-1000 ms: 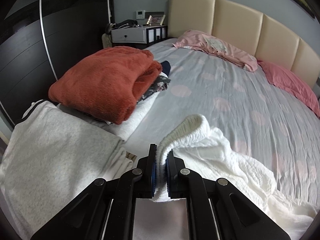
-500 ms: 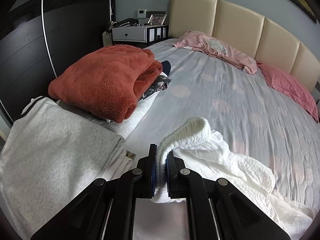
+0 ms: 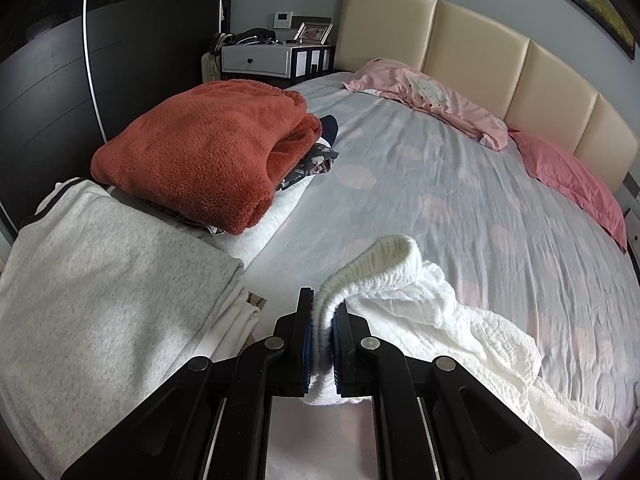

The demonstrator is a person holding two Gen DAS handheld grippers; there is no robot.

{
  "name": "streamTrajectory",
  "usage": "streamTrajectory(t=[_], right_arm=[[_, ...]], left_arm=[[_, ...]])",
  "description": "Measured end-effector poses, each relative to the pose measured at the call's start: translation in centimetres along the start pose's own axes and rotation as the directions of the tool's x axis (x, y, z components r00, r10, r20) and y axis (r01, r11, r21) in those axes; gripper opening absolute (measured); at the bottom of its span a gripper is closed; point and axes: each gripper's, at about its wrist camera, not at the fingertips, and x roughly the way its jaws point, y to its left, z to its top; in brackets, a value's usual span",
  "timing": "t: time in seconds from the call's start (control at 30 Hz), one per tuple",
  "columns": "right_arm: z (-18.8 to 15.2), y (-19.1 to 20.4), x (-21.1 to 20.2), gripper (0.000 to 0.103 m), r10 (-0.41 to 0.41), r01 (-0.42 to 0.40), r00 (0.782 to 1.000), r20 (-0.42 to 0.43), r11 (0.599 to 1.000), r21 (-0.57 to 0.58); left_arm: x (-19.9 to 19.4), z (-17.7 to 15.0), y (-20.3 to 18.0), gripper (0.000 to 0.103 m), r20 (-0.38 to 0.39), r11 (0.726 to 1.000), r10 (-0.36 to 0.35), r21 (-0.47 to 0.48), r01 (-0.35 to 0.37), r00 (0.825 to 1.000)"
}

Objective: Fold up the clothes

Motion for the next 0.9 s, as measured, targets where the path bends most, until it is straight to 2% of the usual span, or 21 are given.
streamTrajectory(t=[0.07,0.13,0.17,0.3,0.4,0.53,0.63,0.77,0.8,0.87,0.9], right_arm=[[-0.1,-0.7,-0.1,0.016,0.057,-0.057,0.998,0.014,0.998,0.04],[-0.1,-0.4,-1.1,0.007,0.031,-0.033,0.999,0.045,0.999,0.034],[0.0,-0.2,-1.9,0.006,0.021,-0.023,0.997,0.068,0.999,0.028],[1.1,0.1,-6.4,0.006,0.064,-0.072,0.984,0.169,0.997,0.042],[2.8,-0.4,-9.8,0.005,0.095,-0.122,0.958,0.27,0.989,0.083],[6.2,-1.2,-12.0,0.005,0.114,-0.168,0.921,0.372,0.979,0.117],[9.1,-1.8,-12.1,0.005,0.103,-0.173,0.903,0.417,0.976,0.133],[11.8,-1.3,-10.3,0.009,0.141,-0.197,0.911,0.387,0.974,0.108],[11.7,-1.2,-10.3,0.01,0.136,-0.184,0.915,0.381,0.978,0.095],[11.2,-0.9,-10.4,0.02,0.113,-0.141,0.922,0.371,0.989,0.05],[10.6,-0.9,-10.5,0.021,0.106,-0.123,0.924,0.368,0.992,0.024]], left_arm=[[0.1,0.0,-0.1,0.008,-0.004,1.0,0.0,0.002,0.0,1.0],[0.2,0.0,-0.2,0.008,-0.006,1.0,-0.001,0.003,0.001,1.0],[0.2,0.0,-0.2,0.008,-0.006,1.0,-0.001,0.005,0.001,1.0],[0.3,0.1,-0.3,0.008,-0.001,1.0,0.007,0.011,-0.007,1.0],[0.5,0.2,-0.4,0.008,0.006,1.0,0.024,0.016,-0.024,1.0],[1.0,0.2,-0.7,0.008,0.003,0.998,0.049,0.032,-0.049,0.999],[1.3,0.3,-0.7,0.008,-0.003,0.998,0.059,0.034,-0.059,0.998],[1.7,0.5,-0.8,0.008,-0.006,0.998,0.062,0.033,-0.062,0.998],[1.7,0.5,-0.8,0.008,-0.006,0.997,0.062,0.035,-0.062,0.998],[1.9,0.5,-0.9,0.008,-0.008,0.998,0.06,0.037,-0.059,0.998],[1.9,0.5,-0.9,0.008,-0.009,0.998,0.058,0.037,-0.058,0.998]])
